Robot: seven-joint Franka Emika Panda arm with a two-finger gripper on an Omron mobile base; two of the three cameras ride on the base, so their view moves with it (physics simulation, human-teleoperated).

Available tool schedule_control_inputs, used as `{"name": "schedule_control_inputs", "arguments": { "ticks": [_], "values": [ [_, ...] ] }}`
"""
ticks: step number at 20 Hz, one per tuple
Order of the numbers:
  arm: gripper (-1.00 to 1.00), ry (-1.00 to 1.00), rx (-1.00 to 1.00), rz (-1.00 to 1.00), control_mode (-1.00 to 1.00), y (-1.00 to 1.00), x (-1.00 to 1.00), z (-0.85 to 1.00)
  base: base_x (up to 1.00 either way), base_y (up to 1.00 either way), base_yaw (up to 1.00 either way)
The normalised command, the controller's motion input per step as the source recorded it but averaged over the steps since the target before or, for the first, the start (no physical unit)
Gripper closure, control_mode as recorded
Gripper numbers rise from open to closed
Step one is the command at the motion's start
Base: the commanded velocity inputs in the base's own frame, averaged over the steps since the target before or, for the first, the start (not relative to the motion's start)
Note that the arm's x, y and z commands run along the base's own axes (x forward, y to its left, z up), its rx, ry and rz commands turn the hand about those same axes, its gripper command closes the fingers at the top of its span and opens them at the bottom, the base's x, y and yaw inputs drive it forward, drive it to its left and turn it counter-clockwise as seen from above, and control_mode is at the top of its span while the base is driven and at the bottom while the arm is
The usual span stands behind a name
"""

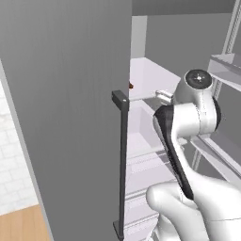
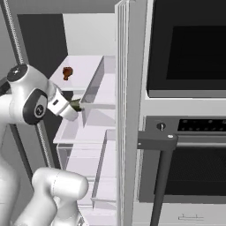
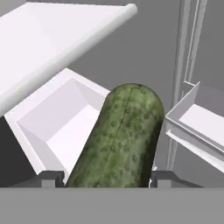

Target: Place one cucumber and one chicken drumstick in each tupperware on the nearby counter, to pack two identical lunches.

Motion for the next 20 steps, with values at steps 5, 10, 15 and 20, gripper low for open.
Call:
{"name": "schedule_control_inputs", "arguments": {
  "ticks": [5,10,15,20],
  "values": [
    [1.0,0.0,0.0,0.07,-1.0,0.0,-1.0,-0.15,0.0,0.0,0.0],
    [1.0,0.0,-0.02,0.12,-1.0,0.06,-1.0,-0.17,0.0,0.0,0.0],
    [1.0,0.0,-0.04,0.11,-1.0,0.13,-1.0,-0.04,0.0,0.0,0.0],
    [1.0,0.0,-0.01,0.02,1.0,0.03,-0.2,0.0,-0.8,0.08,0.07]
  ]
}}
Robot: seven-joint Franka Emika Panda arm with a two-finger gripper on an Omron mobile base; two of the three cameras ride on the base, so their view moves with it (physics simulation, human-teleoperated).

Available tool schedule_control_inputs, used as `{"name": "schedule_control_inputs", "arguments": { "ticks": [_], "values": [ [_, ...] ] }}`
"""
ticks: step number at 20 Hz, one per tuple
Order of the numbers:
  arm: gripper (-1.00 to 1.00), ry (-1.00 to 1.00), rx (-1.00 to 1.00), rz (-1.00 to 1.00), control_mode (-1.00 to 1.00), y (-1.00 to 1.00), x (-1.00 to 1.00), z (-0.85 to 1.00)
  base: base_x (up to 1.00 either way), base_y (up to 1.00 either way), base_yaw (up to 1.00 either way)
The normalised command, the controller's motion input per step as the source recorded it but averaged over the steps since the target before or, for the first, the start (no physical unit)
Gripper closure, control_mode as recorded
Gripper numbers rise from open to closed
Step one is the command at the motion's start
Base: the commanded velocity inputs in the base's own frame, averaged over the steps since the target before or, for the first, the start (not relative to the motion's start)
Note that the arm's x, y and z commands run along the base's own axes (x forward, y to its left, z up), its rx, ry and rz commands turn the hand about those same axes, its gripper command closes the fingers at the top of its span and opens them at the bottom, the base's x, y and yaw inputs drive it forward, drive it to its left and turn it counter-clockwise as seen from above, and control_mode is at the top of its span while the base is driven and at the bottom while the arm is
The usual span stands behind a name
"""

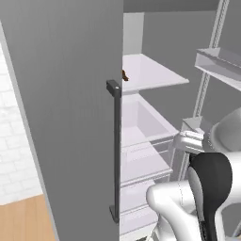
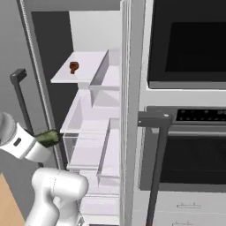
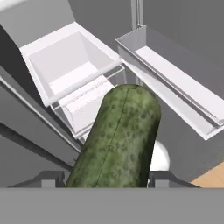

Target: Place one cucumber and one chicken drumstick in each tupperware on the nearby counter, to pack two identical lunches.

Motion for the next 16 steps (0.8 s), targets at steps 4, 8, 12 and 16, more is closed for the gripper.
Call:
{"name": "schedule_control_inputs", "arguments": {
  "ticks": [4,8,12,16],
  "values": [
    [1.0,0.0,0.0,0.0,1.0,0.0,0.0,0.0,-1.0,0.0,0.0],
    [1.0,0.0,0.0,0.0,1.0,0.0,0.0,0.0,-1.0,-0.24,-0.01],
    [1.0,0.0,0.0,0.0,1.0,0.0,0.0,0.0,-0.82,-0.84,-0.2],
    [1.0,0.0,0.0,0.0,1.0,0.0,0.0,0.0,-0.33,-1.0,-0.32]
  ]
}}
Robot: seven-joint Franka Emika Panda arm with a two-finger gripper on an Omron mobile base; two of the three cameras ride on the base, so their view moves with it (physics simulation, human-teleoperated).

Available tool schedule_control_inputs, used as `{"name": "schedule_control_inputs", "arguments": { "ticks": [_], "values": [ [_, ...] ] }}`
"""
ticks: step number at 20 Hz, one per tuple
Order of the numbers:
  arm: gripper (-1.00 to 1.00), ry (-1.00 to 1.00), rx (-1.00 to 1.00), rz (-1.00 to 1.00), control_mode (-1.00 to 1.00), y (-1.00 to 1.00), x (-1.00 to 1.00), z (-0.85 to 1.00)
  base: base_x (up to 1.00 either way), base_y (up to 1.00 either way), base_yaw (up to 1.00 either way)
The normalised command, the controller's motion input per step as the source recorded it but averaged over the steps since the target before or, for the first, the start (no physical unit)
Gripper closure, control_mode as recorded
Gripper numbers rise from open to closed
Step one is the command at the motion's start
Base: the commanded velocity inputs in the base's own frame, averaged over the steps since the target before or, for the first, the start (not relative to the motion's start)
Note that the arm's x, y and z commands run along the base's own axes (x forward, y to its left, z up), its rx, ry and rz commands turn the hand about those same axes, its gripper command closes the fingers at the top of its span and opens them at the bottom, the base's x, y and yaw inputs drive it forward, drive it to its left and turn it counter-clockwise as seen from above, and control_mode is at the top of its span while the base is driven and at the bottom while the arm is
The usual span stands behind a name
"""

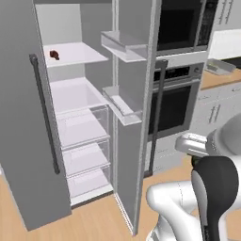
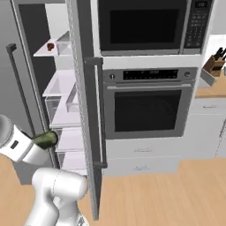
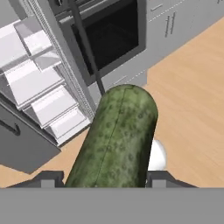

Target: Place one cucumber and one chicken drumstick in each tupperware on the nearby counter, to pack two identical lunches.

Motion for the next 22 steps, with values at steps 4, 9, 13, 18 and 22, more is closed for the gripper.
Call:
{"name": "schedule_control_inputs", "arguments": {
  "ticks": [4,9,13,18,22],
  "values": [
    [1.0,0.0,0.0,0.0,1.0,0.0,0.0,0.0,0.04,-1.0,-0.36],
    [1.0,0.0,0.0,0.0,1.0,0.0,0.0,0.0,0.58,-0.91,-0.3],
    [1.0,0.0,0.0,0.0,1.0,0.0,0.0,0.0,0.91,-0.81,-0.23],
    [1.0,0.0,0.0,0.0,1.0,0.0,0.0,0.0,1.0,-0.79,-0.16],
    [1.0,0.0,0.0,0.0,1.0,0.0,0.0,0.0,1.0,-0.89,-0.07]
  ]
}}
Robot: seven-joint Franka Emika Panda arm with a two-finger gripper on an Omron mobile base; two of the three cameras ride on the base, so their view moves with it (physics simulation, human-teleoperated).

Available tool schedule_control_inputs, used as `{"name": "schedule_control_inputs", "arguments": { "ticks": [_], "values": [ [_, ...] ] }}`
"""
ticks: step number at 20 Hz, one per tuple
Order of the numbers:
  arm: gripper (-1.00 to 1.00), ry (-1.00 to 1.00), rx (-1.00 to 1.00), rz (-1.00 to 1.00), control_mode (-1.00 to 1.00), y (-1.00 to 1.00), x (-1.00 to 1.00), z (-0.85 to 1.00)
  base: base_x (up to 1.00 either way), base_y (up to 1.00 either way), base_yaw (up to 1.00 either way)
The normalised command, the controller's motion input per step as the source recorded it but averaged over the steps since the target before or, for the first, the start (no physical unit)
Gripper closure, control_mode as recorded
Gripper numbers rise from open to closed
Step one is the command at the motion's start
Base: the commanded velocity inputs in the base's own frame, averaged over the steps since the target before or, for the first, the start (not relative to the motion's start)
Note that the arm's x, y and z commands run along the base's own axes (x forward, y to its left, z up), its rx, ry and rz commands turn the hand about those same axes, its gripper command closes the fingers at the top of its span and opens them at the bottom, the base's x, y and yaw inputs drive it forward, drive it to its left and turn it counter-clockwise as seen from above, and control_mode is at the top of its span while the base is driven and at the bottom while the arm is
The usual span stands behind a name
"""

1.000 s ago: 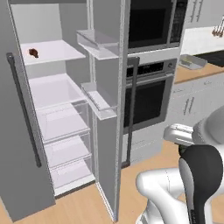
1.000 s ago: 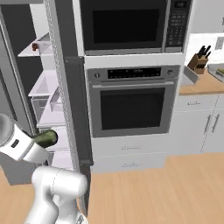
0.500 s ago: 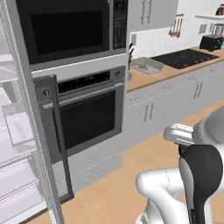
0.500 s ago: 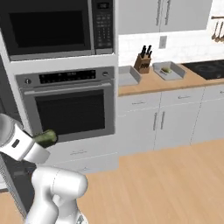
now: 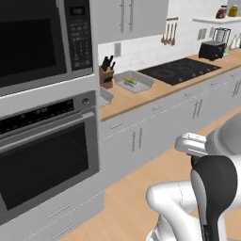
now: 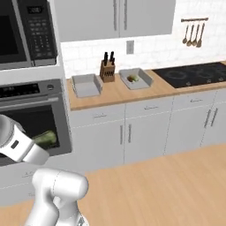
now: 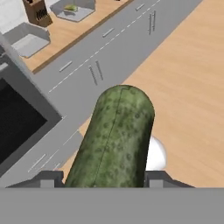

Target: Place one cucumber and one chicken drumstick in each tupperware on the nearby counter, to pack two identical lunches.

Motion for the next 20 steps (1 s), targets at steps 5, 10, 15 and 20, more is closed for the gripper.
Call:
{"name": "schedule_control_inputs", "arguments": {
  "ticks": [5,10,15,20],
  "values": [
    [1.0,0.0,0.0,0.0,1.0,0.0,0.0,0.0,1.0,-0.88,0.03],
    [1.0,0.0,0.0,0.0,1.0,0.0,0.0,0.0,1.0,-0.71,0.32],
    [1.0,0.0,0.0,0.0,1.0,0.0,0.0,0.0,1.0,-0.24,0.54],
    [1.0,0.0,0.0,0.0,1.0,0.0,0.0,0.0,1.0,-0.41,0.57]
  ]
}}
